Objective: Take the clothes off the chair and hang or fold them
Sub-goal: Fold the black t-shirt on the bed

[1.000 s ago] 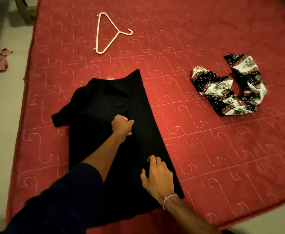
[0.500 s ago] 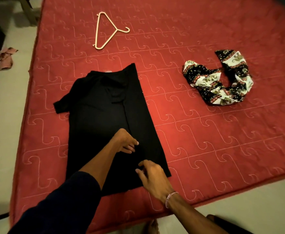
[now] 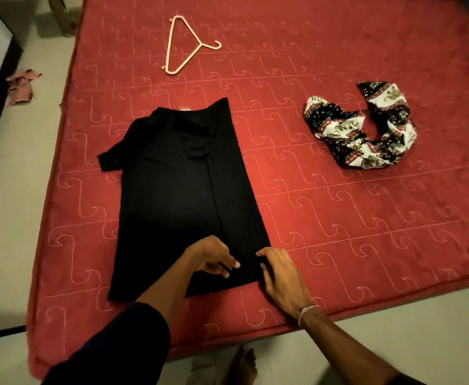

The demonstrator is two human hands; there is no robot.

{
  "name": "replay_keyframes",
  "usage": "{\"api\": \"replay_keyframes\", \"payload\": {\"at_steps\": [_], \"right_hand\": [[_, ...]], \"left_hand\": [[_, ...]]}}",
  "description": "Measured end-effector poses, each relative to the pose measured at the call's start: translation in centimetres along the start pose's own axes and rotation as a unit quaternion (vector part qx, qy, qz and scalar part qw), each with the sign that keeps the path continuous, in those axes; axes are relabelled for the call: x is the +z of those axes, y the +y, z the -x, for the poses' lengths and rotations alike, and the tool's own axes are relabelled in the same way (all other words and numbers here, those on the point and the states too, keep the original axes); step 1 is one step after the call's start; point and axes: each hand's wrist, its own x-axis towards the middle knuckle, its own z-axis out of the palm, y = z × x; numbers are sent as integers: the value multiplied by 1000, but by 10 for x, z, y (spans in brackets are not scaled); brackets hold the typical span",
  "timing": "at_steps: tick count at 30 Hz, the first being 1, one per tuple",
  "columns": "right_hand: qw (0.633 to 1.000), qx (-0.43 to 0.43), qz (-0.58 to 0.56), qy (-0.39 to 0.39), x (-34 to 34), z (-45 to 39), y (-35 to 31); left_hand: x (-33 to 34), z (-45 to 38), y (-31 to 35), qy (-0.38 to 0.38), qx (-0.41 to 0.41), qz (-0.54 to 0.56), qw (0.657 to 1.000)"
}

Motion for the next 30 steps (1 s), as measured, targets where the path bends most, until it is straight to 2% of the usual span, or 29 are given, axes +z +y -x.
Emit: {"api": "replay_keyframes", "payload": {"at_steps": [8, 12, 15, 17, 20, 24, 30], "right_hand": [[975, -70, 199, -69, -6, 9, 3], [968, -73, 233, -59, -2, 8, 2], [964, -58, 258, -43, -2, -1, -8], [962, -46, 267, -31, -1, -16, -15], [974, -44, 222, -27, 3, -45, -23], [984, -58, 162, -55, 15, -89, -30], [979, -53, 191, -47, 28, -158, -31]], "left_hand": [[2, 6, -13, 20, 10, -5, 1000], [3, 2, -18, 46, 17, -72, 996], [4, 1, -12, 56, -10, -136, 989], [-2, 3, -7, 90, -30, -212, 973], [-17, -1, 1, 129, -23, -242, 962], [-49, -14, 14, 213, 2, -196, 957], [-103, -36, 33, 369, 45, -120, 921]]}}
